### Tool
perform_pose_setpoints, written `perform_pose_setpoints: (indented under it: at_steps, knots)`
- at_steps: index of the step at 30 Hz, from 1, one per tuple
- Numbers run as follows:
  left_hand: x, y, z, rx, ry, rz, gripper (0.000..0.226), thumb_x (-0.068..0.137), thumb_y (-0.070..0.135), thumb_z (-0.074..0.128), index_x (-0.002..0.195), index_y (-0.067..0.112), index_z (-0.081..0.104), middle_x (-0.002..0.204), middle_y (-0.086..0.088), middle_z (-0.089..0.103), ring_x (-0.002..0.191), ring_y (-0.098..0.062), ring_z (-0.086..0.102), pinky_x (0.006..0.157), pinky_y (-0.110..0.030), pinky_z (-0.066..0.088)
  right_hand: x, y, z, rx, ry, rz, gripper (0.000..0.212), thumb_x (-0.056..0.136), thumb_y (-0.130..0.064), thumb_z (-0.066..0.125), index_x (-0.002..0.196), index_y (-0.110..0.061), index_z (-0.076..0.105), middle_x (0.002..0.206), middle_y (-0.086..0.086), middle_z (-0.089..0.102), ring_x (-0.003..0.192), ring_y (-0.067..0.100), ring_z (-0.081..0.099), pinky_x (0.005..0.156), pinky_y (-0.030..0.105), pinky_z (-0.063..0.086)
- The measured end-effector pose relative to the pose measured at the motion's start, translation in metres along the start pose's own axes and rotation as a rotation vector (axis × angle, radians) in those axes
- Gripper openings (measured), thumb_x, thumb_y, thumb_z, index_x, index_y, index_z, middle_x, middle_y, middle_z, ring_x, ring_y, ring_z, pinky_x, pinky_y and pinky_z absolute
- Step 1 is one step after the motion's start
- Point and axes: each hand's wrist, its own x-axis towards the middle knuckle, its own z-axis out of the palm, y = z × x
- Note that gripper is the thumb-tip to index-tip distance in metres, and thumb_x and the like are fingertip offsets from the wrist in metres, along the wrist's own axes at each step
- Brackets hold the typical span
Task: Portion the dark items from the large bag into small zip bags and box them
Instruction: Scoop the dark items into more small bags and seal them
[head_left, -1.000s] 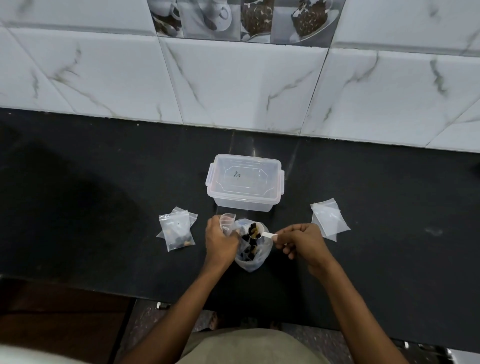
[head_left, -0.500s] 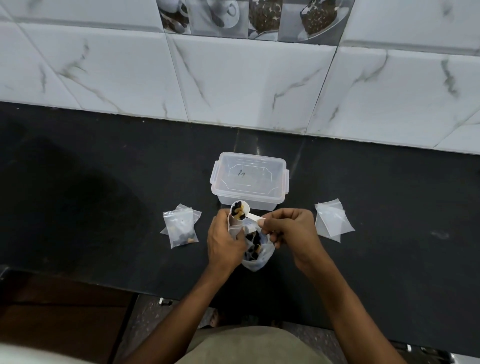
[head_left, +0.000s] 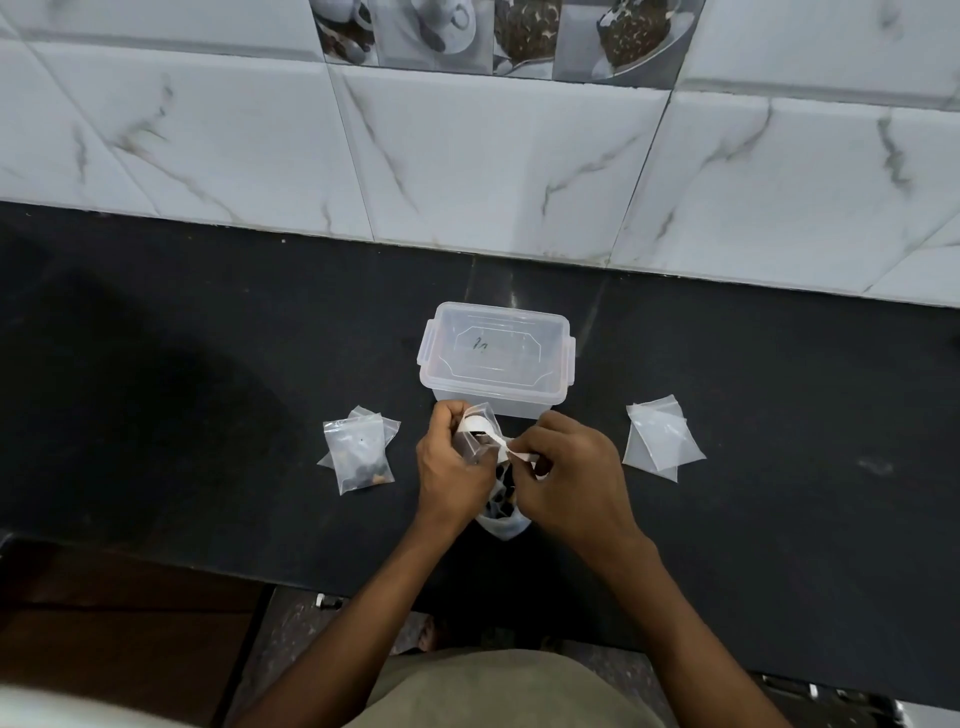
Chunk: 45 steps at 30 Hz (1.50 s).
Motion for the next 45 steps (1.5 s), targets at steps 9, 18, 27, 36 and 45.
perform_pose_setpoints:
  at_steps: [9,18,27,36,45]
  knots:
    - [0.004,0.0,0.0,-0.05,0.031,-0.034,0.041,0.074,-0.009,0.077,0.103,0.014,0.059,0.089,0.009,0.065,0.079,-0.001,0.063,0.071,-0.022,0.055,-0.01,0.008,0.004,-0.002,0.167,-0.181,0.003,0.08,-0.01,0.078,0.078,-0.007,0.078,0.075,0.002,0.066,0.062,0.013,0.057,0.052,0.026,0.05]
    - [0.005,-0.002,0.001,-0.079,0.015,-0.022,0.036,0.072,0.012,0.081,0.1,0.013,0.059,0.089,0.007,0.067,0.082,-0.009,0.066,0.074,-0.027,0.056,-0.009,0.003,-0.002,0.46,0.188,0.204,0.008,0.077,-0.001,0.083,0.081,-0.007,0.079,0.071,-0.001,0.073,0.061,0.011,0.067,0.056,0.025,0.054]
    - [0.002,-0.013,-0.01,0.047,0.126,-0.232,0.022,0.086,0.008,0.071,0.089,0.024,0.056,0.084,0.003,0.066,0.08,-0.016,0.064,0.069,-0.023,0.051,-0.018,0.034,-0.01,0.414,0.097,0.601,0.014,0.075,-0.001,0.078,0.067,-0.011,0.072,0.059,0.001,0.068,0.05,0.012,0.059,0.048,0.024,0.048]
    - [0.004,-0.014,0.0,0.336,-0.183,-0.56,0.028,0.091,0.032,0.062,0.108,0.012,0.053,0.109,-0.006,0.063,0.102,-0.029,0.063,0.091,-0.043,0.052,-0.034,0.043,0.027,-0.029,-0.114,0.396,0.006,0.067,-0.011,0.071,0.063,-0.013,0.068,0.059,-0.004,0.064,0.053,0.012,0.059,0.052,0.031,0.051]
    - [0.001,-0.015,0.02,0.142,-0.169,-0.736,0.051,0.07,0.02,0.073,0.115,0.006,0.055,0.108,-0.009,0.068,0.092,-0.019,0.066,0.069,-0.026,0.052,-0.034,0.042,0.035,0.002,-0.163,0.474,0.008,0.069,-0.01,0.073,0.062,-0.012,0.071,0.058,-0.004,0.066,0.053,0.009,0.061,0.053,0.027,0.051]
